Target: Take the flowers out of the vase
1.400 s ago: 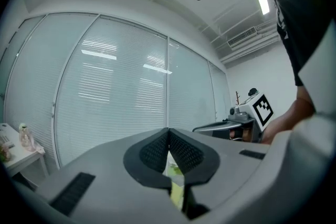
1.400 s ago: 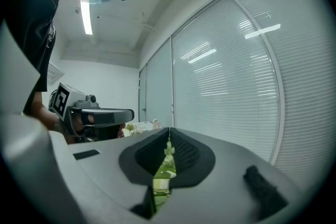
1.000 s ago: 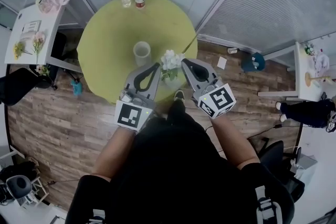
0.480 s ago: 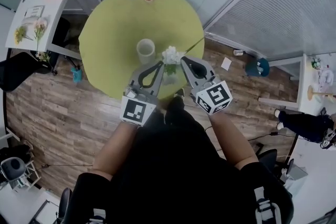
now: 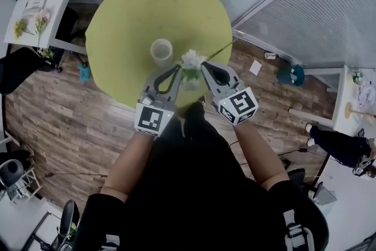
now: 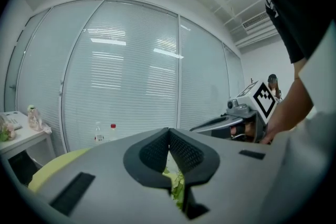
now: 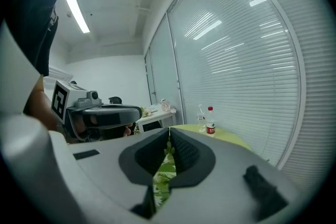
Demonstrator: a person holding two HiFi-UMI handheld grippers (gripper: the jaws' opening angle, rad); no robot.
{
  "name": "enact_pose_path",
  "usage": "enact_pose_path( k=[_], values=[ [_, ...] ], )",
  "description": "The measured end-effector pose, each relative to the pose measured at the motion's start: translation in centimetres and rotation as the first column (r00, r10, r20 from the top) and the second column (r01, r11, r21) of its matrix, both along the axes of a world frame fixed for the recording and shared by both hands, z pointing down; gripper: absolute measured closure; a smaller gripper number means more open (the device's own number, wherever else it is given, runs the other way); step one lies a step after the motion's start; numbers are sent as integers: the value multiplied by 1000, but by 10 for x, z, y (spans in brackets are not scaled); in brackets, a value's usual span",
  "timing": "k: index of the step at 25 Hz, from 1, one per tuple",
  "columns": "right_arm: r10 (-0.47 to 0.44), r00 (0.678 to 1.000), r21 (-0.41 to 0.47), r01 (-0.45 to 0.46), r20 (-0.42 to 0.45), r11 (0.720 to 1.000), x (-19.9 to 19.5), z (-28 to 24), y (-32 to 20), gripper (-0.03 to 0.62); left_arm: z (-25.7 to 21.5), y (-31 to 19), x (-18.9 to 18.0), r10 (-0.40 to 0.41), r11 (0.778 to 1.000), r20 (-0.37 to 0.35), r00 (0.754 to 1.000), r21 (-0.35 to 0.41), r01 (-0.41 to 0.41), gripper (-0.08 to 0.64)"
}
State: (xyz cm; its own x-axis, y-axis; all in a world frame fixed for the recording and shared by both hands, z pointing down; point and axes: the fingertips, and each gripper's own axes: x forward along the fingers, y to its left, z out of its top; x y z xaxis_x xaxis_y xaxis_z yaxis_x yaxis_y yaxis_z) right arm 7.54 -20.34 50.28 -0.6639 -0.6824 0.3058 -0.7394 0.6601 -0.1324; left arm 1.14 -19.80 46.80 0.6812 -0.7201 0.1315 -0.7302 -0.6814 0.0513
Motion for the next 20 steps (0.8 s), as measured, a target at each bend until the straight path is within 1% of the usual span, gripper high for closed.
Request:
enact_pose_path(
  k=[6,13,16,20],
  values=[
    [-35,999,-28,35,-15,999,6,22,-7,572,22,-8,10,-22,1000,8,1000,-22,22,548],
    [-88,995,-56,86,-36,995,11,58,-23,572,56,-23,18,-58,996,30,998,-67,60,548],
    [-115,992,-71,112,-44,991,12,74,-30,572,70,-27,23,-71,993,45,996,-96,75,548],
    [-147,988,-91,142,-52,986,16,94,-38,572,86,-33,30,-85,989,66,994,-116,93,547]
  ],
)
